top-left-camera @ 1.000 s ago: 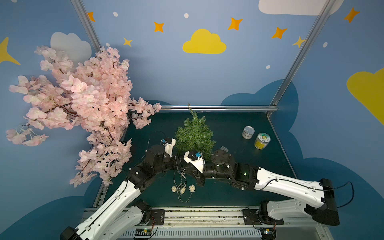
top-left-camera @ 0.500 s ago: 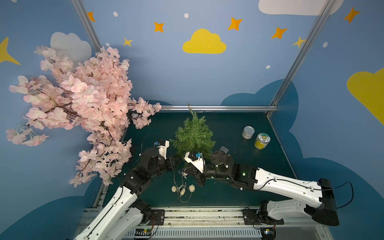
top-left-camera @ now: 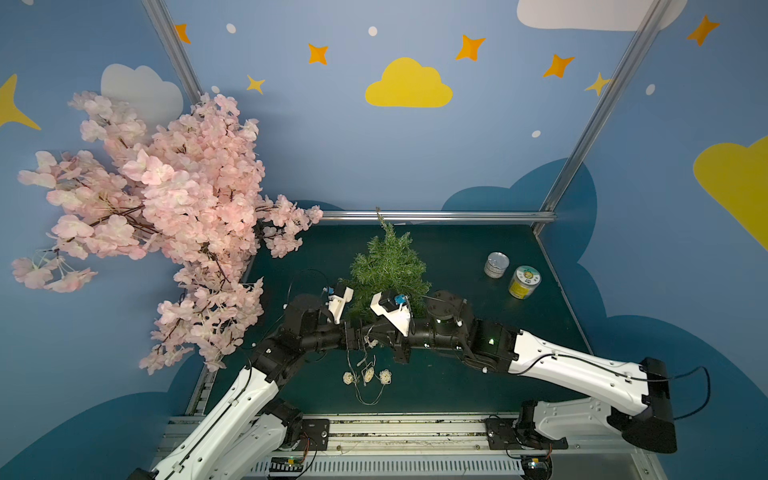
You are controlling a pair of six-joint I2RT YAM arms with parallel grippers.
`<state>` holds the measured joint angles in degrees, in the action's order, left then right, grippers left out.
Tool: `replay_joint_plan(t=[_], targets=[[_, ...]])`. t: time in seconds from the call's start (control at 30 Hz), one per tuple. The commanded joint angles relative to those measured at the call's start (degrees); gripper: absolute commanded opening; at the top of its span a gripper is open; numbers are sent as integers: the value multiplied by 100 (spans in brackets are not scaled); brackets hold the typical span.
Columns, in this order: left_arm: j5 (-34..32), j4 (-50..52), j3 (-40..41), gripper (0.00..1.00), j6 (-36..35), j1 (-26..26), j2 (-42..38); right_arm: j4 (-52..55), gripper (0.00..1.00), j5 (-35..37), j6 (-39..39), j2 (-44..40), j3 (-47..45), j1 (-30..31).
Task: Remove string lights from the small christmas tree
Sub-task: Adjust the light string.
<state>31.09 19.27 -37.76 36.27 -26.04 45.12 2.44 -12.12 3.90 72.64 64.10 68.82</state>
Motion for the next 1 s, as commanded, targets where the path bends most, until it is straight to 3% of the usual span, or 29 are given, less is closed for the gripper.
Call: replay_joint_plan(t=[0.0,0.07,0.13,0.17,0.4,0.6,0.9,0.93,0.97], targets=[[316,-62,55,93,-91,3,17,-182,0,-163,-12,55,177,-46],[362,-199,76,83,-37,5,85,-180,0,-202,-5,100,213,-53],[332,-230,50,62,-50,-3,138,-164,0,-221,-3,128,220,-53],[320,-279,59,56,-41,3,154,-173,0,-221,13,127,205,-60],[499,-1001,171,24,293,10,431,-292,0,-203,73,84,70,-75],[511,-1291,159,4,477,51,576,-300,0,-138,103,7,-115,-112],[116,-731,59,4,333,481,-8,-253,0,-11,328,-446,-845,-277],[124,-649,39,4,320,542,-63,-160,4,-35,348,-470,-895,-294],[125,-589,24,4,304,593,-105,-74,16,-52,357,-484,-919,-301]])
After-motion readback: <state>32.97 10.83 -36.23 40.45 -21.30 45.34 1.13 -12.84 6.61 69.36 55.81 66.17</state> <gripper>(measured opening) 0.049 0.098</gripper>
